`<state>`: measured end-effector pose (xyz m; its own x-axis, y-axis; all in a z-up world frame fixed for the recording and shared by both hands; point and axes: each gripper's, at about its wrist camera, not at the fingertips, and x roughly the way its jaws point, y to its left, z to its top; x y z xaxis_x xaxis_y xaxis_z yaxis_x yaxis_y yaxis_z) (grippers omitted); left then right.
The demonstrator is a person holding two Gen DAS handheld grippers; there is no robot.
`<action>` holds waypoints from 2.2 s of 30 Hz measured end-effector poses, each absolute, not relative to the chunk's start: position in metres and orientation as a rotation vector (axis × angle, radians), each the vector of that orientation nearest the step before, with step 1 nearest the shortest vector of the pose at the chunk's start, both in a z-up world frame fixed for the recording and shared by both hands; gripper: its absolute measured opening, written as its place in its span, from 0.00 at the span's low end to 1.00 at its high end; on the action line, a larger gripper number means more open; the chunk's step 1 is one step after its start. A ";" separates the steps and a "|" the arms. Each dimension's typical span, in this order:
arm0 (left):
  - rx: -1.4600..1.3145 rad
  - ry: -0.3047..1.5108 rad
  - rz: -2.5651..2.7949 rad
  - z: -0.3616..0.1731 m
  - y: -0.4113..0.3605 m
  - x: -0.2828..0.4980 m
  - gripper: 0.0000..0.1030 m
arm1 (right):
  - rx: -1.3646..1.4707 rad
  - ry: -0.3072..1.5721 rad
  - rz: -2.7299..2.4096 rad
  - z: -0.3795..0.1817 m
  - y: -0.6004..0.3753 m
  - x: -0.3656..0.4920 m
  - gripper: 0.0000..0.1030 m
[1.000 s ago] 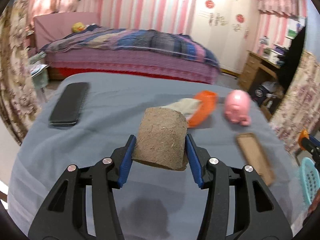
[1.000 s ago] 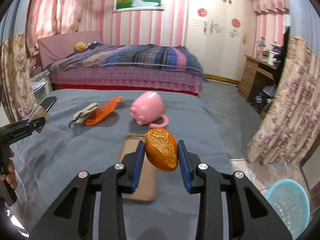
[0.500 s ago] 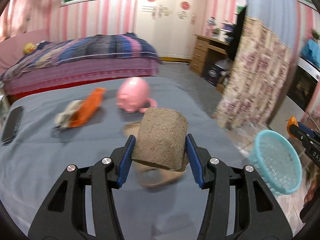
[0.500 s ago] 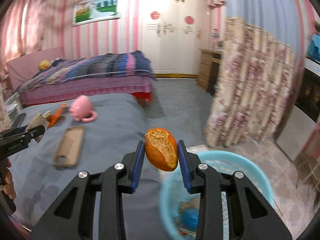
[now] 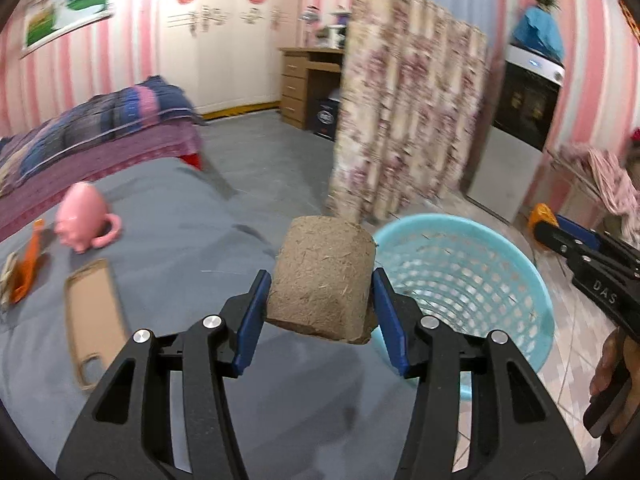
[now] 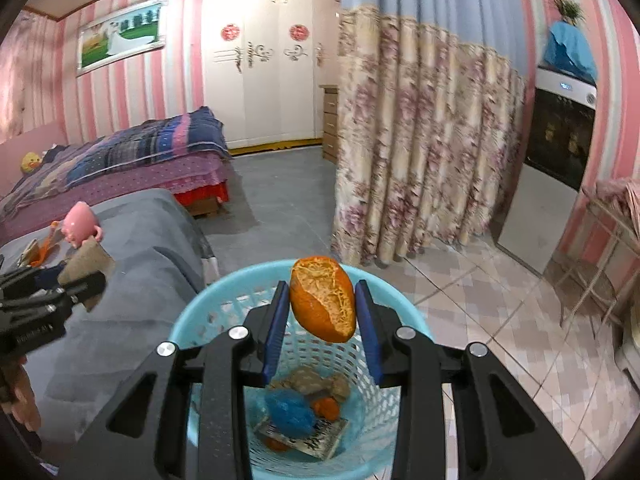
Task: Collect trash
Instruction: 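Carry the tube and orange peel over the blue basket with both grippers, then open the left gripper to drop the tube while the right drops the orange peel, then move both grippers back over the bed toward the cloth bag and orange mesh bag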
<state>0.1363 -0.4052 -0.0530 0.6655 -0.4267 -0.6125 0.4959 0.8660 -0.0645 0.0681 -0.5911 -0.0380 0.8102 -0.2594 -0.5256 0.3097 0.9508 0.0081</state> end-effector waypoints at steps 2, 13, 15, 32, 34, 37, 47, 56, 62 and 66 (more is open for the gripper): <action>0.116 0.668 -0.551 -0.057 -0.419 0.138 0.49 | 0.117 0.552 -0.319 -0.043 -0.601 0.065 0.33; 0.185 0.682 -0.620 -0.069 -0.468 0.142 0.72 | 0.151 0.573 -0.352 -0.059 -0.621 0.061 0.33; 0.179 0.671 -0.614 -0.065 -0.465 0.143 0.77 | 0.151 0.576 -0.354 -0.060 -0.621 0.061 0.33; 0.116 0.623 -0.466 -0.042 -0.400 0.162 0.90 | 0.158 0.608 -0.344 -0.075 -0.598 0.086 0.34; 0.106 0.615 -0.449 -0.039 -0.389 0.163 0.90 | 0.165 0.611 -0.357 -0.075 -0.597 0.090 0.34; 0.095 0.609 -0.421 -0.036 -0.372 0.165 0.90 | 0.174 0.615 -0.367 -0.075 -0.594 0.097 0.49; 0.073 0.593 -0.260 -0.044 -0.308 0.176 0.93 | 0.152 0.576 -0.398 -0.074 -0.569 0.105 0.93; 0.037 0.606 -0.132 -0.038 -0.237 0.204 0.94 | 0.125 0.566 -0.329 -0.061 -0.517 0.138 0.94; -0.001 0.613 0.012 -0.032 -0.157 0.220 0.94 | 0.079 0.571 -0.205 -0.057 -0.449 0.177 0.94; -0.006 0.633 0.119 -0.032 -0.105 0.231 0.94 | 0.021 0.588 -0.093 -0.059 -0.395 0.200 0.94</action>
<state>0.2315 -0.1051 -0.0322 0.7994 0.1093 -0.5907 -0.1127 0.9931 0.0313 0.1997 -0.3955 -0.0588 0.8277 -0.0821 -0.5551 0.0939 0.9956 -0.0072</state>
